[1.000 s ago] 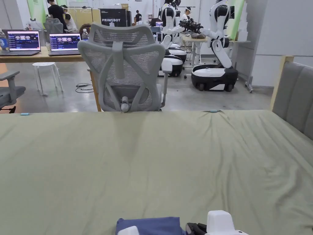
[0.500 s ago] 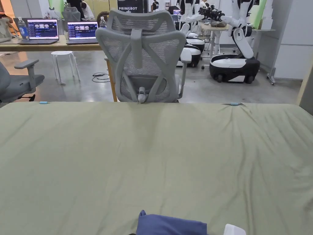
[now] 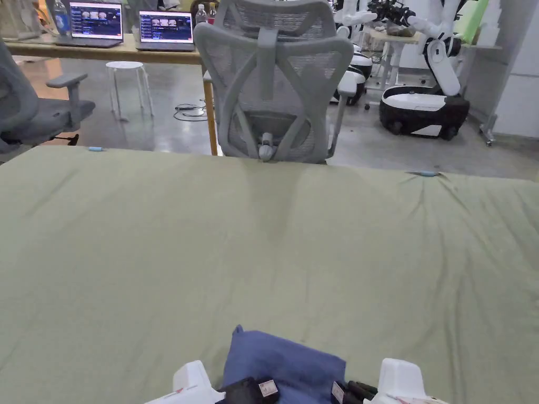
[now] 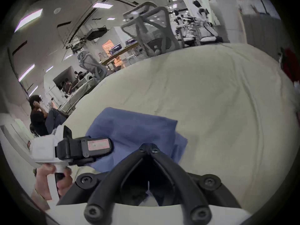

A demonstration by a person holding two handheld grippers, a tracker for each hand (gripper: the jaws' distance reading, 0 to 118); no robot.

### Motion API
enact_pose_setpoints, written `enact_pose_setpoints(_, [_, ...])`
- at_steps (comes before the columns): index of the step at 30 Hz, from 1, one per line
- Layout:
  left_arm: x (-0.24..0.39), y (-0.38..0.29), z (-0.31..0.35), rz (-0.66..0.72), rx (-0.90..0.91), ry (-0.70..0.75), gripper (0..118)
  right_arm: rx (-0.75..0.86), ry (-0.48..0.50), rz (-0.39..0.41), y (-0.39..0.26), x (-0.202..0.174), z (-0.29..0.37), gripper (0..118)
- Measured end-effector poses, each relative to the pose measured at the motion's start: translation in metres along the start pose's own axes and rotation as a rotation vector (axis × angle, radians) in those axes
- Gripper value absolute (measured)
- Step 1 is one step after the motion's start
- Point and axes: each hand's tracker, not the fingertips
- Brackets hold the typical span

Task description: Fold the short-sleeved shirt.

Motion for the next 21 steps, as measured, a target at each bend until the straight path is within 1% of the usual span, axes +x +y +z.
enact_pose_setpoints(2, [-0.016, 0.026, 0.031, -0.044, 0.025, 0.037, 32, 0.005, 0.002, 0.039, 0.003, -0.027, -0.007, 0])
enact_pose_setpoints(5, [-0.064, 0.068, 0.081, -0.065, 0.041, 0.109, 32, 0.002, 0.012, 0.103, 0.012, -0.067, -0.021, 0])
enact_pose_setpoints(7, [-0.085, 0.088, 0.118, -0.064, 0.045, 0.145, 32, 0.003, 0.027, 0.148, 0.012, -0.094, -0.033, 0])
enact_pose_setpoints(8, [-0.100, 0.100, 0.136, -0.057, 0.047, 0.155, 32, -0.004, 0.031, 0.183, 0.016, -0.105, -0.043, 0])
enact_pose_setpoints(10, [-0.130, 0.125, 0.172, -0.030, 0.066, 0.172, 32, -0.010, 0.046, 0.244, 0.017, -0.139, -0.063, 0])
enact_pose_setpoints(12, [-0.154, 0.141, 0.202, -0.037, 0.084, 0.230, 32, -0.020, 0.083, 0.273, 0.021, -0.173, -0.083, 0])
enact_pose_setpoints(16, [-0.195, 0.174, 0.257, -0.023, 0.095, 0.263, 32, -0.028, 0.138, 0.334, 0.019, -0.241, -0.130, 0])
enact_pose_setpoints(18, [-0.210, 0.188, 0.279, -0.032, 0.099, 0.319, 32, -0.029, 0.155, 0.353, 0.016, -0.268, -0.149, 0])
enact_pose_setpoints(19, [-0.236, 0.211, 0.291, -0.032, 0.101, 0.328, 32, -0.032, 0.158, 0.365, 0.014, -0.281, -0.158, 0])
enact_pose_setpoints(21, [-0.252, 0.224, 0.310, -0.019, 0.115, 0.339, 32, -0.035, 0.167, 0.384, 0.015, -0.300, -0.171, 0])
